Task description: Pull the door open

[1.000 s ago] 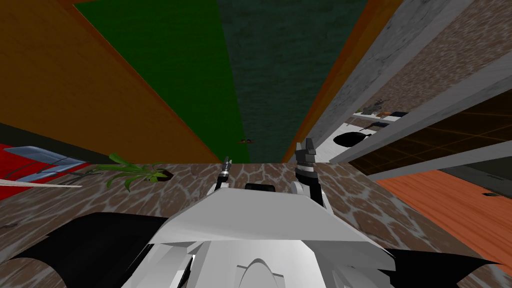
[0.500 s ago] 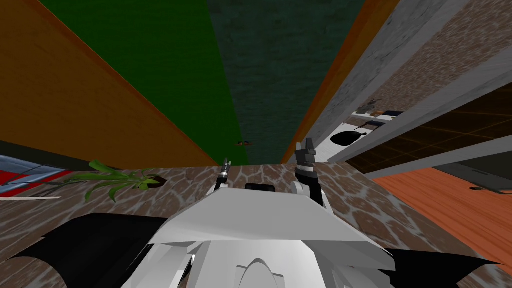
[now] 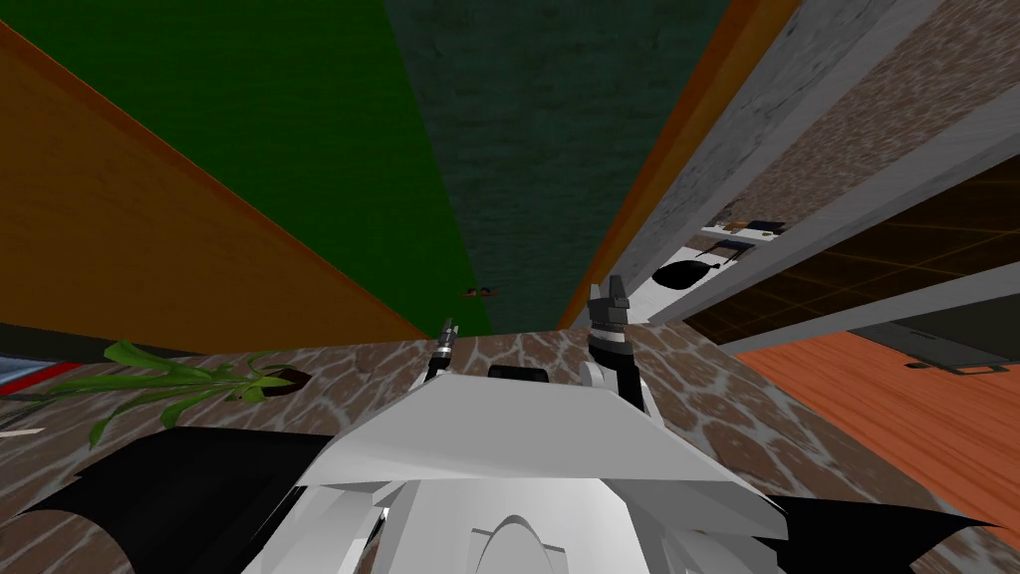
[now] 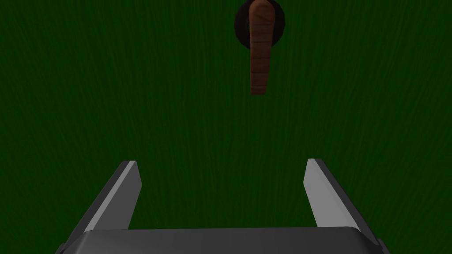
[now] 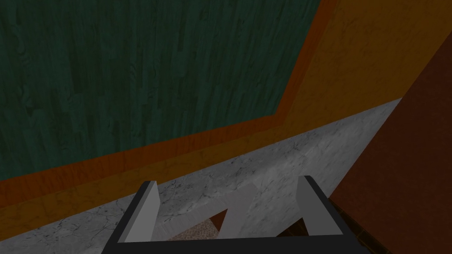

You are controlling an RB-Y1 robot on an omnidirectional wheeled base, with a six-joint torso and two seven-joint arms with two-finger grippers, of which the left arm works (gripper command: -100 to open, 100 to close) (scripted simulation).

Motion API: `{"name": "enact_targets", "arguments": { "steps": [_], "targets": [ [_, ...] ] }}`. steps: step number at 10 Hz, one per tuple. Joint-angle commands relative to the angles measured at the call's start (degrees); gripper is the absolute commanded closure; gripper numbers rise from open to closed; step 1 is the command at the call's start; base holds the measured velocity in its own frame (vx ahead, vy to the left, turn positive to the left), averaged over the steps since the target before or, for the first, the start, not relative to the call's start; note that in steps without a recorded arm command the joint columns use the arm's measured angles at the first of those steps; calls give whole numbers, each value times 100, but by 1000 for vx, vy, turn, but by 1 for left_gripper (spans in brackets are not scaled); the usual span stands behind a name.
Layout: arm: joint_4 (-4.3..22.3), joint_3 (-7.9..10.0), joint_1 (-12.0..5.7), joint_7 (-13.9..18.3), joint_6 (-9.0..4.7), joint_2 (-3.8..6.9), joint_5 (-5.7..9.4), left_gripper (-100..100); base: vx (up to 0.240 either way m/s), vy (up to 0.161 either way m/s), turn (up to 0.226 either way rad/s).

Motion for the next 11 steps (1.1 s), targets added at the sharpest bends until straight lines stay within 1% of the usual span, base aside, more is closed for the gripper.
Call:
{"name": "enact_targets", "arguments": {
  "steps": [1, 4, 7, 8, 9, 10, 11],
  "targets": [
    [203, 11, -60, 51, -60, 45, 22, -100, 107, -8, -43],
    [437, 23, -116, 103, -123, 87, 49, -100, 82, -1, -44],
    [872, 46, -219, 201, -239, 166, 99, -100, 146, 8, -73],
    [975, 51, -244, 224, -267, 184, 111, -100, 160, 11, -73],
    [917, 47, -236, 198, -253, 164, 101, -100, 68, 6, -12],
    [1072, 230, -162, 177, -244, 260, 196, -100, 51, 28, 2],
    [1140, 316, -131, 163, -238, 301, 240, -100, 57, 68, -6]
  ]
}}
